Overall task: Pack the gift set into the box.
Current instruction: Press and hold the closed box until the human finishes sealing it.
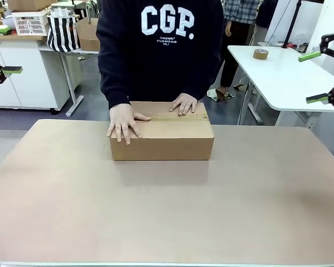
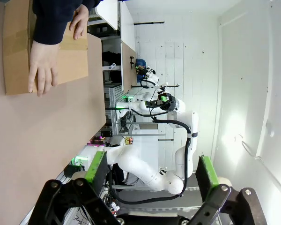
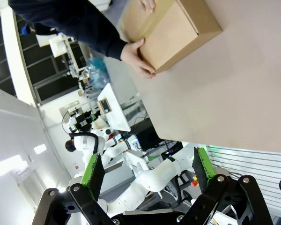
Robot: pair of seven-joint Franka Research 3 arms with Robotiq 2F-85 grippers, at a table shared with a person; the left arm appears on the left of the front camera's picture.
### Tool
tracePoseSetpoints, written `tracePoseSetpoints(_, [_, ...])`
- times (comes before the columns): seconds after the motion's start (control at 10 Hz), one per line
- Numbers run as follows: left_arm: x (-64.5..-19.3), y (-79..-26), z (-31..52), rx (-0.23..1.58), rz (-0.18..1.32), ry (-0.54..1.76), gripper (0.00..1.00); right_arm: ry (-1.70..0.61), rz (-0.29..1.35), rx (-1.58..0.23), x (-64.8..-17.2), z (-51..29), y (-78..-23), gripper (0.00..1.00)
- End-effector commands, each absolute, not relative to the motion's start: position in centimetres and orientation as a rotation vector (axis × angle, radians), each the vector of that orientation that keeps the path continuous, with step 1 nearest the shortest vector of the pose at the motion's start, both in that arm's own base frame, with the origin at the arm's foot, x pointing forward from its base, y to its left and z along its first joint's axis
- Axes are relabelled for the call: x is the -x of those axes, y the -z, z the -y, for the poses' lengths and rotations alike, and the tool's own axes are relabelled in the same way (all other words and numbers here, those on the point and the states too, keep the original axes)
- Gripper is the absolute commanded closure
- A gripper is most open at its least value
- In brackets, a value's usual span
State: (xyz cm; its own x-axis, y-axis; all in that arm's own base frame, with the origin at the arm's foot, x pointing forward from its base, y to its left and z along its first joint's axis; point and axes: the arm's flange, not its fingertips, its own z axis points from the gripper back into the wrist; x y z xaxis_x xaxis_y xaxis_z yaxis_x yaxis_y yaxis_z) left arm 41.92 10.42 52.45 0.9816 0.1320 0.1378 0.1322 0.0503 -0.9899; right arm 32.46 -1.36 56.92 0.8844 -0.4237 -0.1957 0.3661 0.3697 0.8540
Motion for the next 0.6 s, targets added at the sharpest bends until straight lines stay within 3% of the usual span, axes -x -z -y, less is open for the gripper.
tracePoseSetpoints(0.0, [-41.7,-52.49,-10.27,1.543,0.218,0.005,0.0,0.506,0.059,-1.103,-32.69,1.2,-57.21,0.0])
tracePoseSetpoints(0.5, [-41.7,-52.49,-10.27,1.543,0.218,0.005,0.0,0.506,0.059,-1.103,-32.69,1.2,-57.21,0.0])
